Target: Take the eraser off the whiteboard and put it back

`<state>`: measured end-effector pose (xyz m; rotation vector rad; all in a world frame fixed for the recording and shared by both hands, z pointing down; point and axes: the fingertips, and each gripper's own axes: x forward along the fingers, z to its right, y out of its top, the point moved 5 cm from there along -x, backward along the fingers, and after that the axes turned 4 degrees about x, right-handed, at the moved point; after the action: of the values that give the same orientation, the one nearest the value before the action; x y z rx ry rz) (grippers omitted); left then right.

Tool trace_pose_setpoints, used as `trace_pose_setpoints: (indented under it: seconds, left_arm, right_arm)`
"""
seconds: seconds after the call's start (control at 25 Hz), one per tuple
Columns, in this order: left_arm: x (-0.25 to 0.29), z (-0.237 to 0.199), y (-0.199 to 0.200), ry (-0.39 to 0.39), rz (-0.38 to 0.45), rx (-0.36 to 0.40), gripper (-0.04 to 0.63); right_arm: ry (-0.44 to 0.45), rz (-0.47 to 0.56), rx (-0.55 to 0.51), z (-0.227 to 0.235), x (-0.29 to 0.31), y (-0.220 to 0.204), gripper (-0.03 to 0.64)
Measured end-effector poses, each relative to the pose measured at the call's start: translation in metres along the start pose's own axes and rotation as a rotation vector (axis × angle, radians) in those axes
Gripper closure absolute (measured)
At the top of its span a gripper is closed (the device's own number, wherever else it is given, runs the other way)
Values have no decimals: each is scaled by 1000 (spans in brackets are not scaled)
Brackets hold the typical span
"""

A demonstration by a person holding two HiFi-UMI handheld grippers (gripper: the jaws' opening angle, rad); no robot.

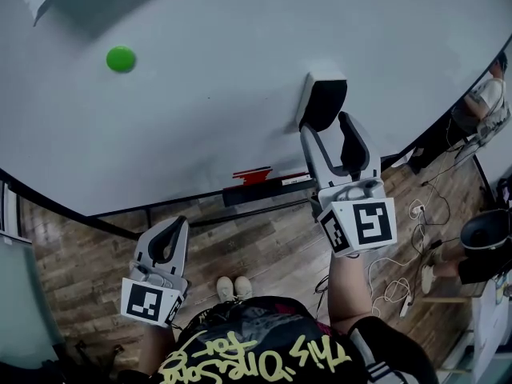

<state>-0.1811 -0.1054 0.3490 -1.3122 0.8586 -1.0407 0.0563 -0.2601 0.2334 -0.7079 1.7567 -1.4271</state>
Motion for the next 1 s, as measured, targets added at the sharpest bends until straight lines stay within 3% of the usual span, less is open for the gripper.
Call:
trace_pose_setpoints:
  seconds: [0.36,0.52,1.0]
  left_arm:
    - [-5,-7,-4,12,-13,56,588]
    - [-3,-5,-1,25,-10,1,588]
    - [-2,-11,-1,47,-16,3,588]
  right_arm:
    - [-27,-10,3,4,17,0,364]
    - [-51,-19,1,6,22,0,364]
    - [-49,-10,63,7,31,-5,365]
